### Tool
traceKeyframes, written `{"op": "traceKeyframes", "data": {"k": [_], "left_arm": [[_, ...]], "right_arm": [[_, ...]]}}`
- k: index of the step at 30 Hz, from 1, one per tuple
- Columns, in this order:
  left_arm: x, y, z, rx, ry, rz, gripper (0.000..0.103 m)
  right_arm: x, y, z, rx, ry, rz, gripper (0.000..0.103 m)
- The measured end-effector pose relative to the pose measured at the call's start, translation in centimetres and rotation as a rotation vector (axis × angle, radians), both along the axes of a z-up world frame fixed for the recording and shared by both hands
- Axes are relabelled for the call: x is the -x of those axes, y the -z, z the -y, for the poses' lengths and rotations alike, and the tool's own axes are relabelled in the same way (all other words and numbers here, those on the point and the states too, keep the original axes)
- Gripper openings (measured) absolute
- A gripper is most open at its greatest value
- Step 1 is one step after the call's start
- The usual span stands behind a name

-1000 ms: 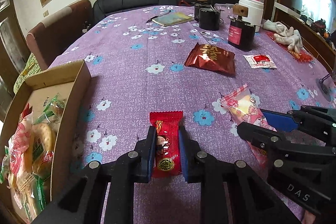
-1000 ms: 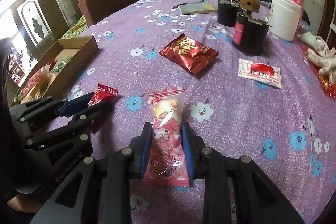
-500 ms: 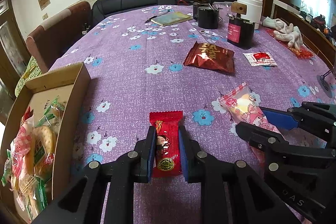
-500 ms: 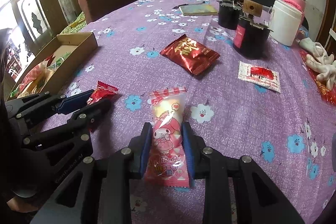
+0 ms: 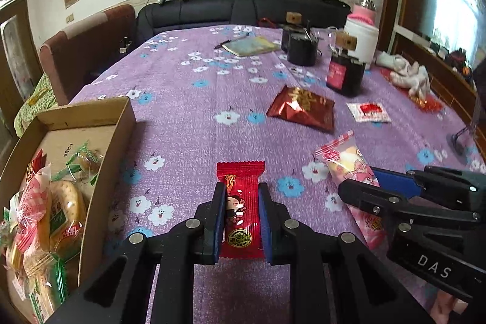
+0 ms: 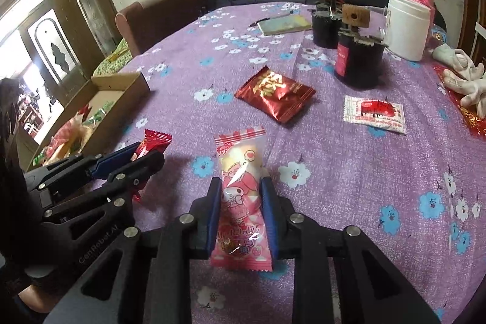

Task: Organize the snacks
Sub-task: 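Lift the red candy and pink candy bar and carry them toward the box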

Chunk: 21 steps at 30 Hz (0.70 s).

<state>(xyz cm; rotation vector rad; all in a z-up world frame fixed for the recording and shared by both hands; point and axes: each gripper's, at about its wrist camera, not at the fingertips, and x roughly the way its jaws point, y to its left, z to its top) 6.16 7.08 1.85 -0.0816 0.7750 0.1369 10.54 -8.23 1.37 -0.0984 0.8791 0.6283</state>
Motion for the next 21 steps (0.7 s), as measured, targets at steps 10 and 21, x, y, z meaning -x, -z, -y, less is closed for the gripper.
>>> {"op": "traceKeyframes", "data": {"k": [10, 21], "left_arm": [[0.7, -1.8, -0.1, -0.027, -0.024, 0.035, 0.020], [5.8, -5.8, -4.3, -0.013, -0.061, 0.087, 0.020]], "right_arm": [[0.0, -1.0, 0.6, -0.065, -0.006, 0.004, 0.024], [1.1, -2.0, -1.0, -0.180, -0.095, -0.066, 0.025]]}}
